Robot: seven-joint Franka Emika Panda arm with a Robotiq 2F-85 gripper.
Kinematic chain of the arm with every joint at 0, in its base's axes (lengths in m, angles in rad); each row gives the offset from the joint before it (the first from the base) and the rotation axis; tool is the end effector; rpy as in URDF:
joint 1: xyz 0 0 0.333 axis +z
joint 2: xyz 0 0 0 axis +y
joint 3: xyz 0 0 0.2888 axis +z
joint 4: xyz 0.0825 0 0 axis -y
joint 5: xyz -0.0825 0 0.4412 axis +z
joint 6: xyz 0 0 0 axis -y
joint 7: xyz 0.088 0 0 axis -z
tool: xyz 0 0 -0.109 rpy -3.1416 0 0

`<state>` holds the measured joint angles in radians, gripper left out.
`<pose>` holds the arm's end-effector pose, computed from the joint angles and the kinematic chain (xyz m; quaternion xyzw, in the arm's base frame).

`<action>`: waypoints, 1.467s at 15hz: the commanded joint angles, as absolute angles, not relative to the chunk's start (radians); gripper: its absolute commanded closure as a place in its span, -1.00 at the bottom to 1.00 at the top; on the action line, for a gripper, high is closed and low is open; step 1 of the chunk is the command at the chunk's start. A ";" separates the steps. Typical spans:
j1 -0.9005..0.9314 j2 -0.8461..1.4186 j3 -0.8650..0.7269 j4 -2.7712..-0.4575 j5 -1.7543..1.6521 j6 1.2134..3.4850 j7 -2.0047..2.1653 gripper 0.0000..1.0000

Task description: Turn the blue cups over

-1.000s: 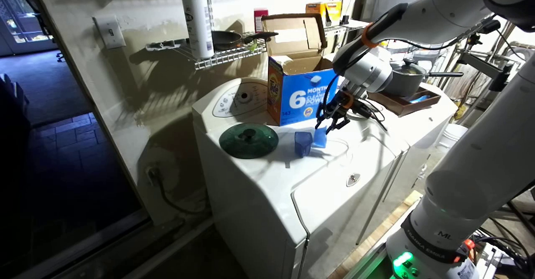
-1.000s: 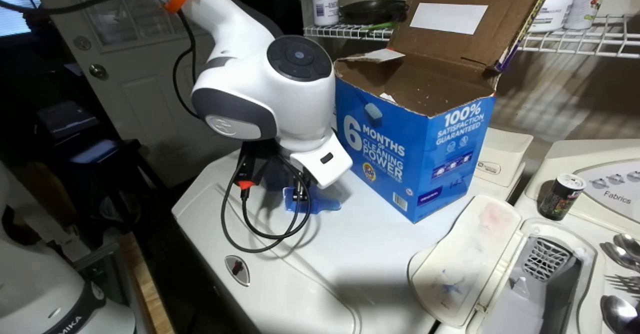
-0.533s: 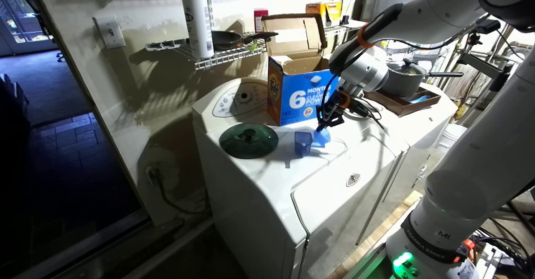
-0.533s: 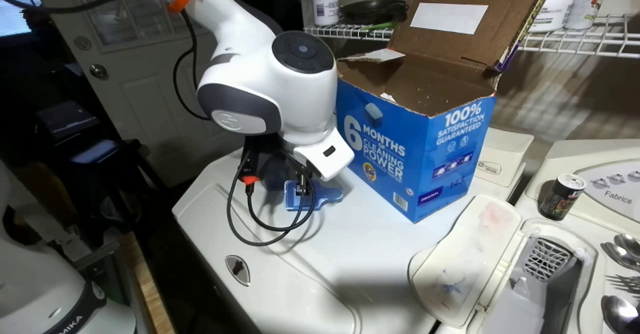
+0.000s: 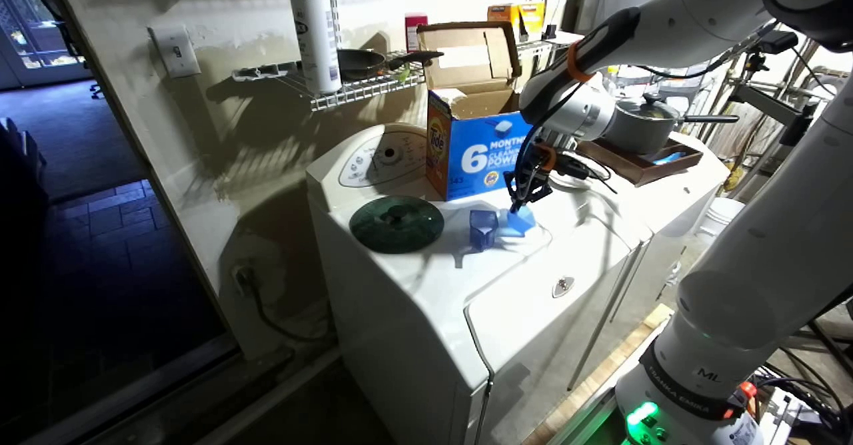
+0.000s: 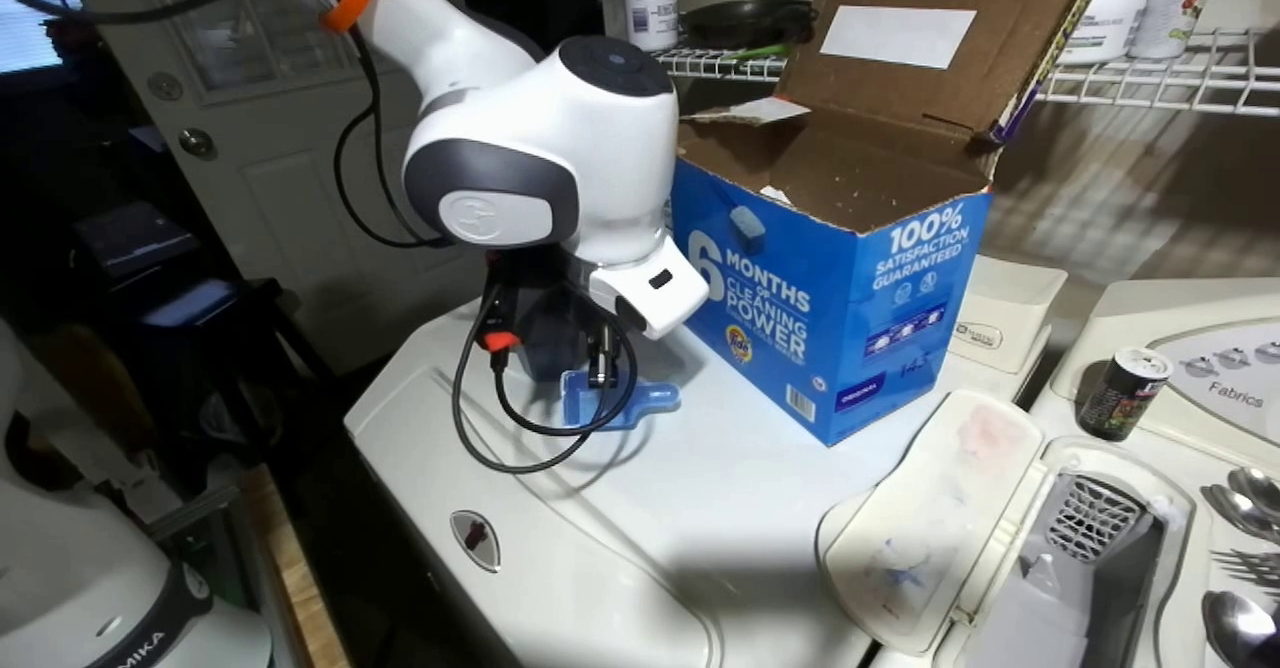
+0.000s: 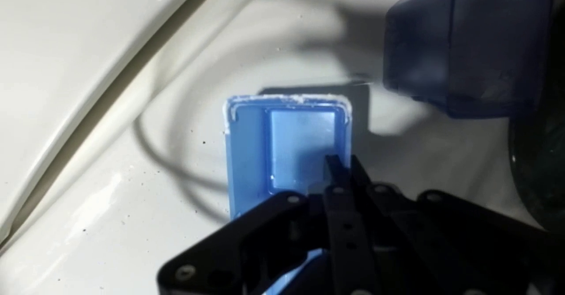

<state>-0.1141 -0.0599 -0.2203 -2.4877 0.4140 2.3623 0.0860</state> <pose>0.4725 -0.1566 0.2323 -0.9243 0.3511 0.0154 0.1489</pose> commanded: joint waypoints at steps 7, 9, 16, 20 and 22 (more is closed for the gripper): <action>-0.134 0.021 -0.182 -2.360 0.076 2.223 0.284 0.98; -0.129 0.042 -0.178 -2.341 0.028 2.226 0.307 0.98; -0.107 0.073 -0.157 -2.303 -0.031 2.244 0.340 0.15; -0.083 0.004 -0.134 -2.334 -0.128 2.239 0.419 -0.42; -0.072 -0.041 -0.118 -2.354 -0.181 2.232 0.464 -0.66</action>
